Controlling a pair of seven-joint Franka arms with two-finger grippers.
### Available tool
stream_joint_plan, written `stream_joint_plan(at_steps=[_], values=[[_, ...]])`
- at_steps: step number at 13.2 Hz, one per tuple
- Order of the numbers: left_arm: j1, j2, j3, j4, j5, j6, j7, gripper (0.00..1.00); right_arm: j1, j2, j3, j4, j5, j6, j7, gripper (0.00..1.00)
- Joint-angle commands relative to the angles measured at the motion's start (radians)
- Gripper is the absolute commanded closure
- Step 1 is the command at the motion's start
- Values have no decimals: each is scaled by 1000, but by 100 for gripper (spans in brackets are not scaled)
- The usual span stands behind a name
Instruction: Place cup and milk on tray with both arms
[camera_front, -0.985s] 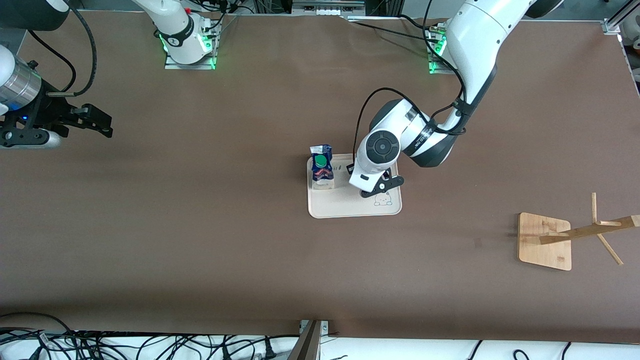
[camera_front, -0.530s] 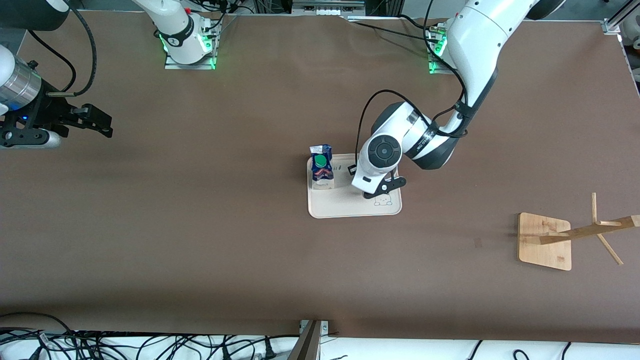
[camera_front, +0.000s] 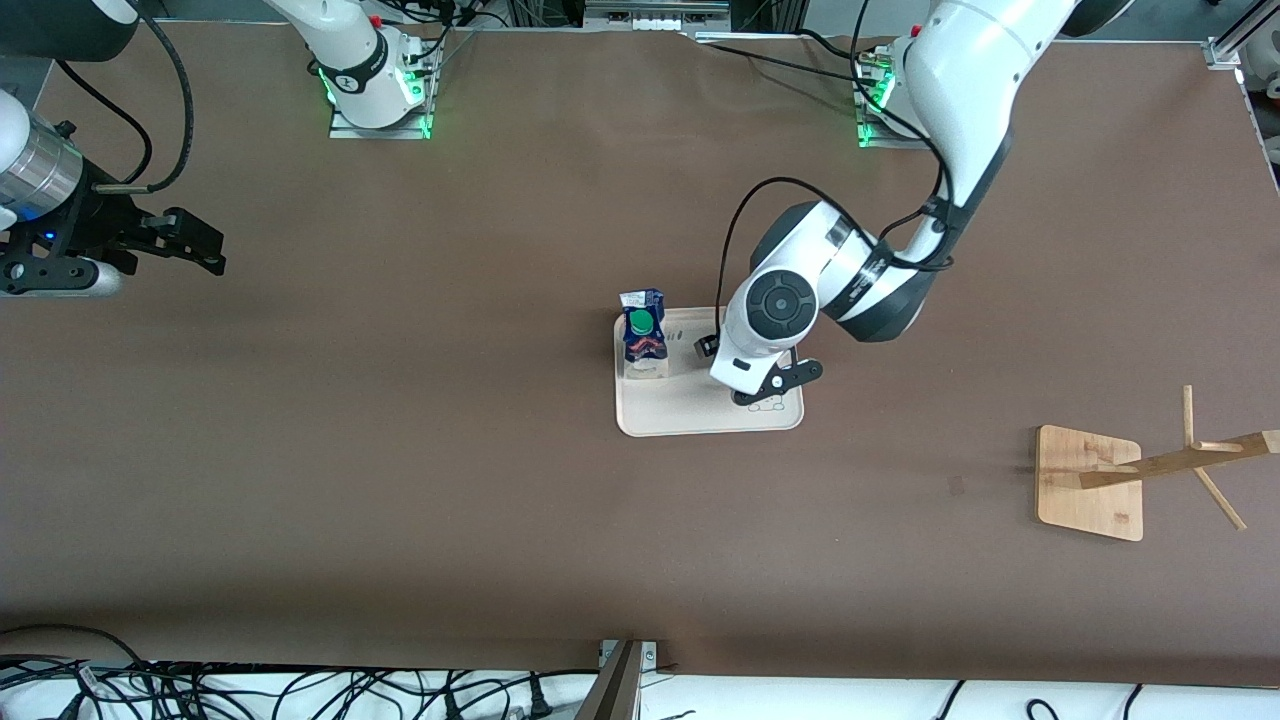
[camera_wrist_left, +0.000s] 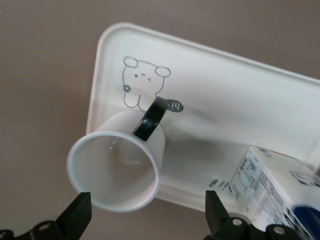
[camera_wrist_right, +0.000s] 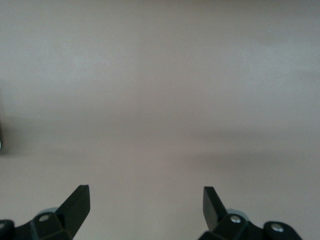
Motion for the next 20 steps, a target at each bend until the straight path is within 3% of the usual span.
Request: stream_joint_plan(at_steps=[1,3,9,11,13,15,16,17,20], values=[[48,-27,0,189,1,-226,221,0,-8,4,4,17,6,-8,1,0],[100,-62,6,249,2,-297,405,0,-8,4,4,17,6,-8,1,0],[264,-240,11,239,59,-351,861,0,-8,4,4,17,6,-8,1,0],[210,-321,150,187,38,-345,961,0,-8,4,4,17,6,-9,1,0],[145,-428,349,74,-106,-252,971,0,-8,4,4,17,6,-9,1,0],[146,-548,374,-89,-136,-149,963,0,-8,4,4,17,6,-9,1,0],[149,-594,374,-147,-72,-93,966,0,-8,4,4,17,6,-9,1,0],[149,-613,373,-172,-12,-88,963,0,-8,4,4,17,6,-9,1,0],[154,-620,373,-205,-30,-89,969,0,-8,4,4,17,6,-9,1,0]])
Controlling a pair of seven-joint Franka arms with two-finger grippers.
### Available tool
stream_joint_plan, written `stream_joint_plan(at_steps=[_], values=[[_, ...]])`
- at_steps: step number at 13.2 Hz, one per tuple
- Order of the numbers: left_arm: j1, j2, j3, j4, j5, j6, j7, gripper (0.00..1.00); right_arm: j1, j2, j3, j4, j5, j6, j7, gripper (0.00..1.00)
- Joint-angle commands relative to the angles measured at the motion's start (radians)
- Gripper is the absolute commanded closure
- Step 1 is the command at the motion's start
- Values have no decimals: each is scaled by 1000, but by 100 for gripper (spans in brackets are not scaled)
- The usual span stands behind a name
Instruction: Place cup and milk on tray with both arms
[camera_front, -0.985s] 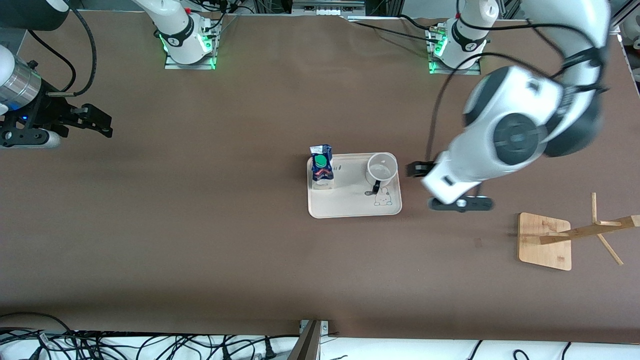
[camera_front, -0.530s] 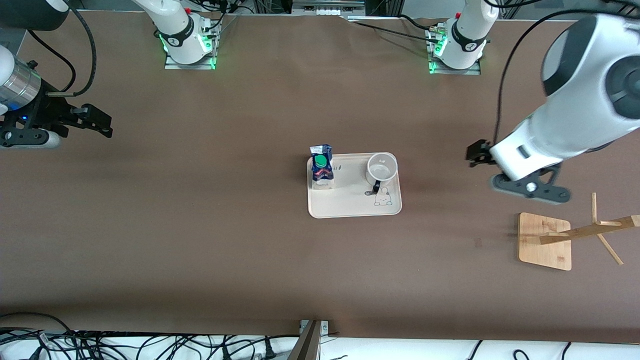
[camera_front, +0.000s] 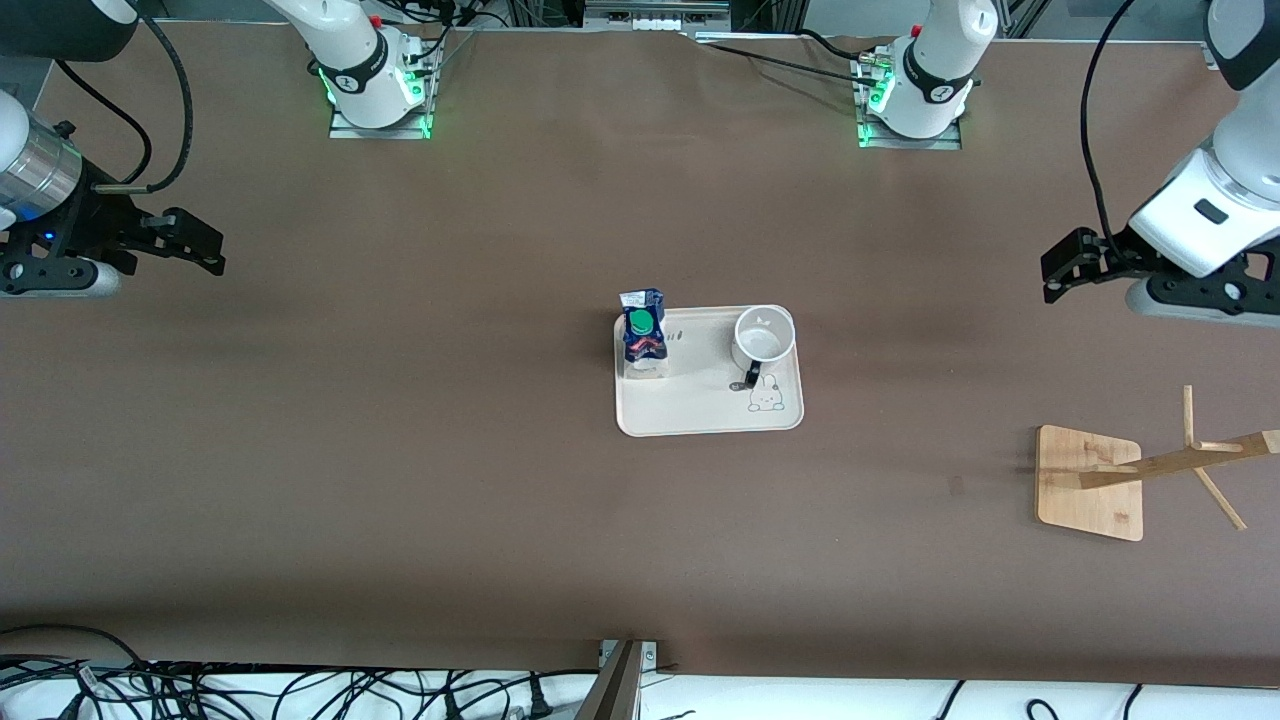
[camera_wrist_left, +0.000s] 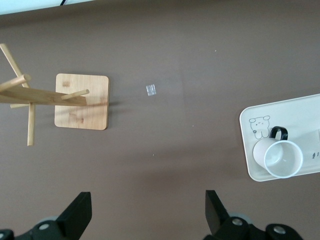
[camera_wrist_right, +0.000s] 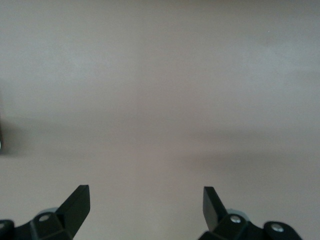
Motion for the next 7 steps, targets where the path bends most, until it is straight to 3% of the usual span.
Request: stream_joint_plan(at_steps=[1,7], values=[[-9,-30,6,-63,3,23,3,0,-7,4,4,15,6,-7,1,0],[-10,-1,0,-18,2,-15,5,0,-7,4,4,15,6,-7,1,0]])
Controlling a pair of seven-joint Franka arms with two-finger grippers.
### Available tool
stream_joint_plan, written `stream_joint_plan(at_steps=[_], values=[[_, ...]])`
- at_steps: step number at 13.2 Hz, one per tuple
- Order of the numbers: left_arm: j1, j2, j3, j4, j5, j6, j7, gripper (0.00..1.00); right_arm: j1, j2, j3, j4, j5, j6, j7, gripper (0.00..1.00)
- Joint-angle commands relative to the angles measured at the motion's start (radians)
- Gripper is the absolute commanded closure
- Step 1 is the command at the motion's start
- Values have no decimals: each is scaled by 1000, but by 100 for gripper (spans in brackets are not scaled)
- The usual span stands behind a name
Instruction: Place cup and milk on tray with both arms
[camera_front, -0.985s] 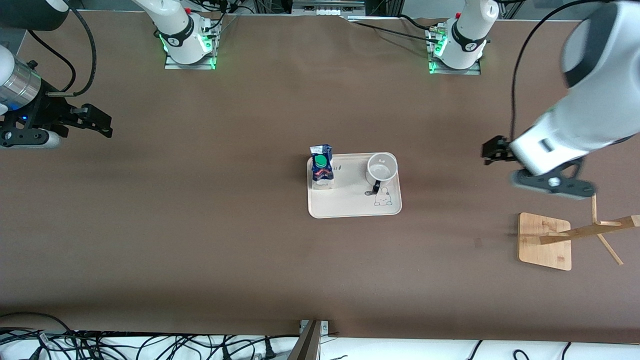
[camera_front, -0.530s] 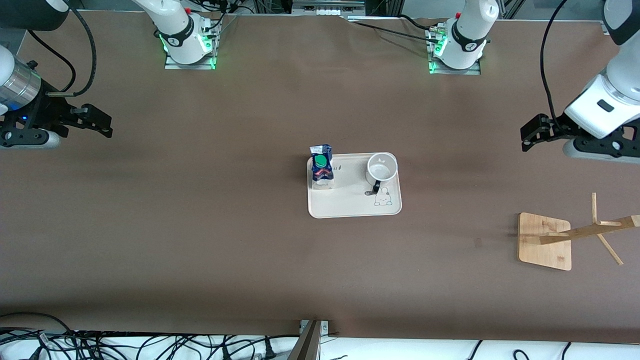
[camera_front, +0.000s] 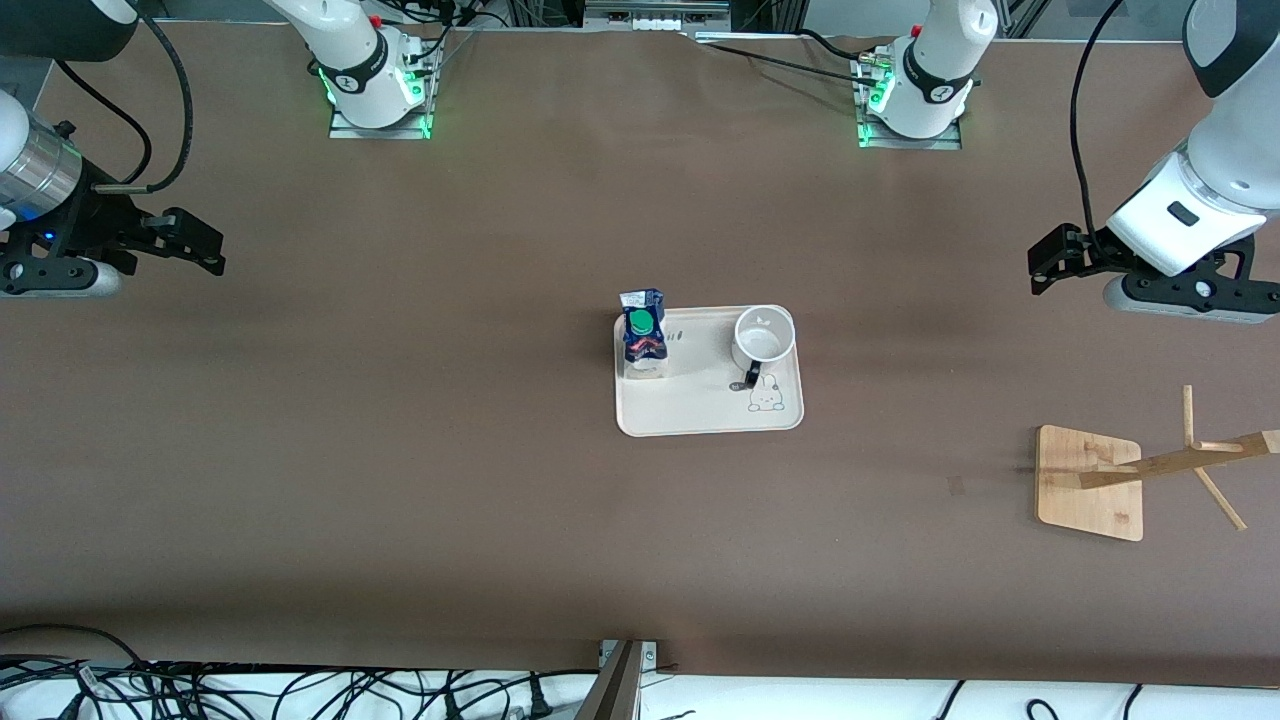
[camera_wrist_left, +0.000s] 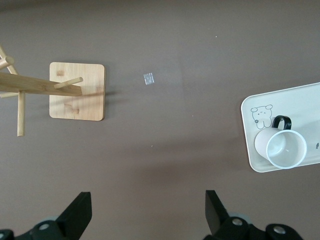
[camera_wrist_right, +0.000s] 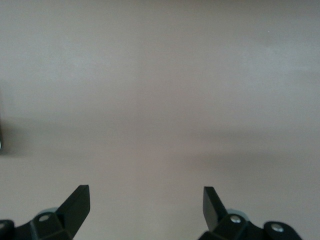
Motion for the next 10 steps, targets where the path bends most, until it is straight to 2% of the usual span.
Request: stream_joint_plan(at_steps=[1,10], values=[[-6,10,1,23,0,-11,2,0,-7,4,4,15,6,-7,1,0],[-6,25,0,42,-3,-13,4,0,-7,4,-2,15,6,-9,1,0]])
